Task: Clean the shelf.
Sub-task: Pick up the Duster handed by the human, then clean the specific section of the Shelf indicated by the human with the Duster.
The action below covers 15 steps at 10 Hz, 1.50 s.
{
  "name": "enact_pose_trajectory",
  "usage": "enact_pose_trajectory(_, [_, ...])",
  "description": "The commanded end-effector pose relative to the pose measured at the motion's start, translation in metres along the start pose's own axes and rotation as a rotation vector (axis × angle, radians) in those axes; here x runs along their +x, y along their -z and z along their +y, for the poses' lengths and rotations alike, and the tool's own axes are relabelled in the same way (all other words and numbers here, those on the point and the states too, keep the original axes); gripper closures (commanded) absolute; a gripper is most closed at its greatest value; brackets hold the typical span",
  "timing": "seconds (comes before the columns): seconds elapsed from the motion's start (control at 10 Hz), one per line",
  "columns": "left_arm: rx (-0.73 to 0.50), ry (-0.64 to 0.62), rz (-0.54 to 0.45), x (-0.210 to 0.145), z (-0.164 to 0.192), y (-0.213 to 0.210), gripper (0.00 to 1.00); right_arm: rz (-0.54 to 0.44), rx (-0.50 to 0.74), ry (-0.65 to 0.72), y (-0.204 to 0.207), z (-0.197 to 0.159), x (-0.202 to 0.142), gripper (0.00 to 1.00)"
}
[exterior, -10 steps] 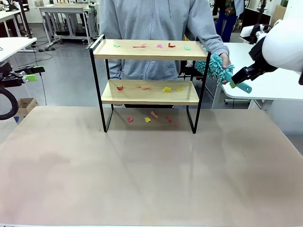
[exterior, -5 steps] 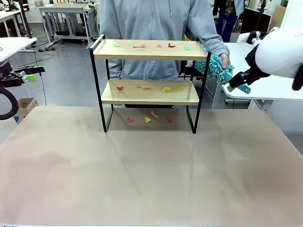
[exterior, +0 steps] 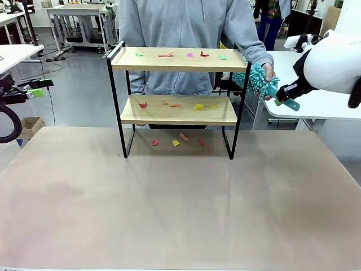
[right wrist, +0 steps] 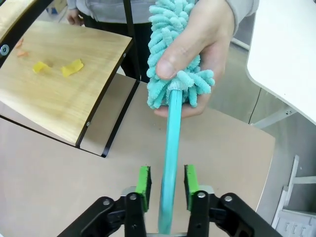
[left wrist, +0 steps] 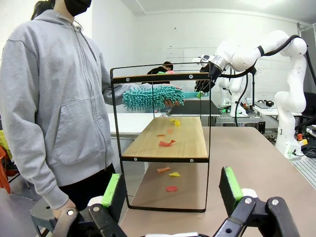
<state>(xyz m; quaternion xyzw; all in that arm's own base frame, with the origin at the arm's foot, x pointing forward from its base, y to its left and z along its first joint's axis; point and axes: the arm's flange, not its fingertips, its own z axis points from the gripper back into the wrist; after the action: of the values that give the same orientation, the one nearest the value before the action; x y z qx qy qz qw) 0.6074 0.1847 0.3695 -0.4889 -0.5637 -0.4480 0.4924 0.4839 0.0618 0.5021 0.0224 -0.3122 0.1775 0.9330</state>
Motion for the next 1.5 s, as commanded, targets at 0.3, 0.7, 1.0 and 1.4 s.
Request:
enact_pose_trajectory(0.3, [-0.005, 0.006, 0.005, 0.0023, -0.0012, 0.0006, 0.00, -0.004, -0.072, 0.023, -0.0042, 0.0068, 0.0050, 1.00])
enact_pose_trajectory(0.7, [-0.005, 0.006, 0.005, 0.0023, -0.0012, 0.0006, 0.00, -0.056, -0.098, 0.067, -0.0087, -0.0003, 0.0066, 1.00])
enact_pose_trajectory(1.0, [-0.005, 0.006, 0.005, 0.0023, -0.0012, 0.0006, 0.00, 0.005, -0.045, 0.030, -0.0023, 0.0003, 0.0017, 1.00])
enact_pose_trajectory(1.4, [-0.005, 0.006, 0.005, 0.0023, -0.0012, 0.0006, 0.00, 0.005, -0.045, 0.030, -0.0023, 0.0003, 0.0017, 1.00])
